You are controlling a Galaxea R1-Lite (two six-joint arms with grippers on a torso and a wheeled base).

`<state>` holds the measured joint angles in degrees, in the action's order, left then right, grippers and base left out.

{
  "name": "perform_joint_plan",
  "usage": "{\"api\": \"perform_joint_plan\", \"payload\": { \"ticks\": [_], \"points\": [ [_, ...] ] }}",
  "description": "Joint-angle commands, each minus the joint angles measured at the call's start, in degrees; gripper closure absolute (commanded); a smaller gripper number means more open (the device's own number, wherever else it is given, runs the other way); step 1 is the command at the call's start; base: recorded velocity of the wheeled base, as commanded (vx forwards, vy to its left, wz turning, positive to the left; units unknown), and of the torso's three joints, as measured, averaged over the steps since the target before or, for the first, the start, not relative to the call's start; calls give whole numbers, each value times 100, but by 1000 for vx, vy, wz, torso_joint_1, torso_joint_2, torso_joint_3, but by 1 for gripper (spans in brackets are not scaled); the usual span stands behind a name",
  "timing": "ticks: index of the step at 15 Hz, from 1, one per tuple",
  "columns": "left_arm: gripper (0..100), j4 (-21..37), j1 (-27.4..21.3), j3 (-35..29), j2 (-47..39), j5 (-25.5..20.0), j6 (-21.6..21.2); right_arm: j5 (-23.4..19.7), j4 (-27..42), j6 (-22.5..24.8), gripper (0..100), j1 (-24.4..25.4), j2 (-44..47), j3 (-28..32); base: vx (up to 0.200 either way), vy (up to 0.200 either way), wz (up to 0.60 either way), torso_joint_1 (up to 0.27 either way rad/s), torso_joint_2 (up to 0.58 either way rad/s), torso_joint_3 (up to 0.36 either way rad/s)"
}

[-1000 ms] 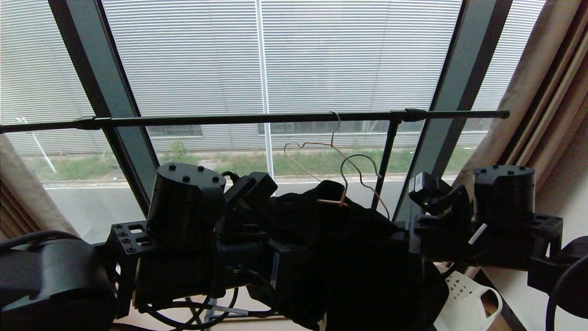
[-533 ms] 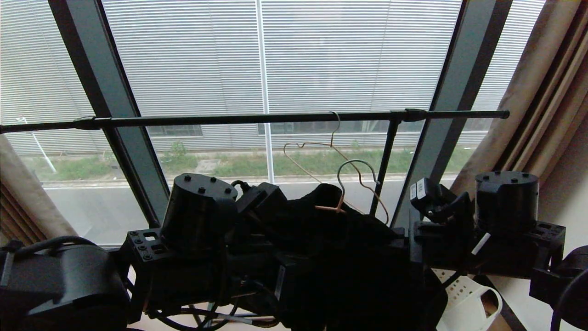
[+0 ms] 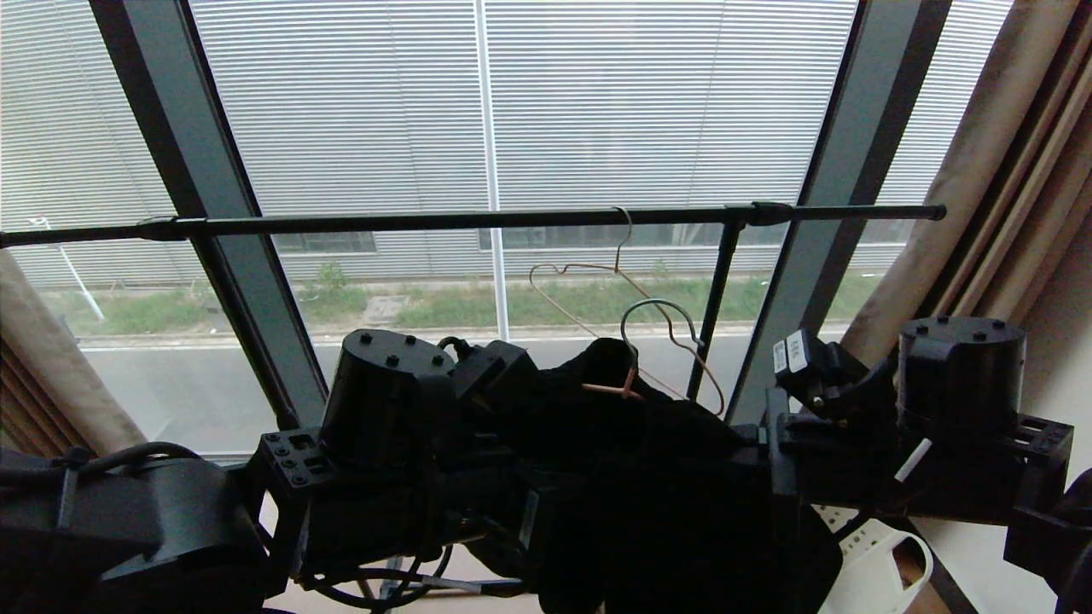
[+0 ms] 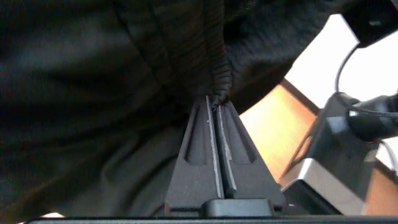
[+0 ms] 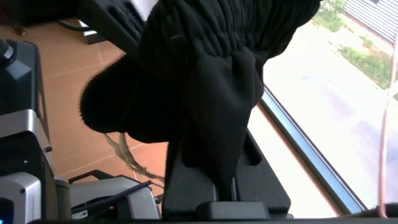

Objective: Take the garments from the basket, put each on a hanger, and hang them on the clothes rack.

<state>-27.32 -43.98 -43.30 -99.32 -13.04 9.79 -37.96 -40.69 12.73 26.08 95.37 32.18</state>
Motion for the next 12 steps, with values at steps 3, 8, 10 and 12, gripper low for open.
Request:
{"api": "perform_joint_plan", "payload": {
  "ticks": [3, 8, 10, 12],
  "points": [
    [0, -397, -5, 76, -26, 48, -12, -10, 0, 11, 100, 12, -1, -19, 0, 0, 0, 0, 0, 0],
    [0, -696, 4, 604, 606, 39, 5, -10, -9, 2, 100, -32, 61, 34, 0, 0, 0, 0, 0, 0],
    [0, -696, 4, 788, 835, 30, 5, -106, -9, 2, 100, -50, 61, 34, 0, 0, 0, 0, 0, 0],
    [0, -696, 13, 832, 976, 30, 5, -150, -9, 2, 100, -129, 114, 34, 0, 0, 0, 0, 0, 0]
  ]
}}
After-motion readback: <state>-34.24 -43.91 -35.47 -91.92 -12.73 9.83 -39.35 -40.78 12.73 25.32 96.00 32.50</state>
